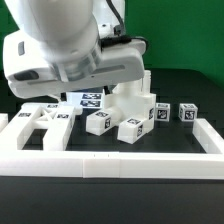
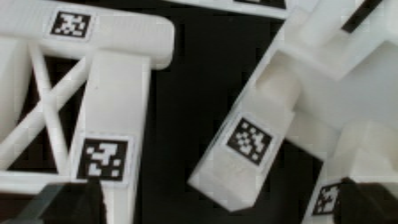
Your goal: Assemble chair
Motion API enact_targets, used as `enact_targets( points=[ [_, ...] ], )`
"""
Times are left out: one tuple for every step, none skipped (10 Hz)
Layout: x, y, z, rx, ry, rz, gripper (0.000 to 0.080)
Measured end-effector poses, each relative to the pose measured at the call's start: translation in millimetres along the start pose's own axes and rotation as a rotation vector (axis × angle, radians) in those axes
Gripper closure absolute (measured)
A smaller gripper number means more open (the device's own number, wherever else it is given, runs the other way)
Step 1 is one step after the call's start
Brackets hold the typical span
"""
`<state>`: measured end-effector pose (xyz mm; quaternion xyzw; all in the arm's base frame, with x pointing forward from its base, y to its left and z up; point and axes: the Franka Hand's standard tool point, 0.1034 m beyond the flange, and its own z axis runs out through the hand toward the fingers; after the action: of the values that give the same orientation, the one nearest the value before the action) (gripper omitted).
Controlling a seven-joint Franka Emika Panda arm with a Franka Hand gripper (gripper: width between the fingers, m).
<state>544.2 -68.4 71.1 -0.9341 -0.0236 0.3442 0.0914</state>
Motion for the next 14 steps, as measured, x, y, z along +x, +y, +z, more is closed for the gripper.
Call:
enact_targets(
  points=[
    [3.0, 3.1, -2.9, -0.013, 0.067, 0.003, 0.015],
    [7.0, 8.8, -6.6, -0.029, 0.137, -0.005, 0.015],
    [10.7, 16.6, -10.4, -0.049, 0.216, -0.007, 0.015],
    [11.6, 19.9, -16.8, -0.076, 0.32, -0.006, 0.015],
    [13.8, 22.2, -23.7, -0.11, 0.423, -0.019, 0.015],
    [12.9, 25.6, -26.8, -0.135, 0.494, -0.032, 0.015],
    [15.7, 29.6, -29.0, -0.148, 0.59, -0.021, 0.015],
    [13.9, 32.2, -26.2, -0.159, 0.626, -0.016, 0.015],
    [17.4, 36.8, -30.5, -0.181, 0.703, -0.015, 0.015],
    [18.0, 40.8, -29.6, -0.188, 0.751, 0.002, 0.015],
    [19.8, 48.6, -29.0, -0.186, 0.831, 0.054, 0.015],
    [19.7, 48.1, -24.3, -0.157, 0.824, 0.101, 0.015],
    [21.8, 49.3, -20.6, -0.135, 0.826, 0.138, 0.015],
    [24.9, 50.8, -15.2, -0.126, 0.829, 0.15, 0.015]
  ],
)
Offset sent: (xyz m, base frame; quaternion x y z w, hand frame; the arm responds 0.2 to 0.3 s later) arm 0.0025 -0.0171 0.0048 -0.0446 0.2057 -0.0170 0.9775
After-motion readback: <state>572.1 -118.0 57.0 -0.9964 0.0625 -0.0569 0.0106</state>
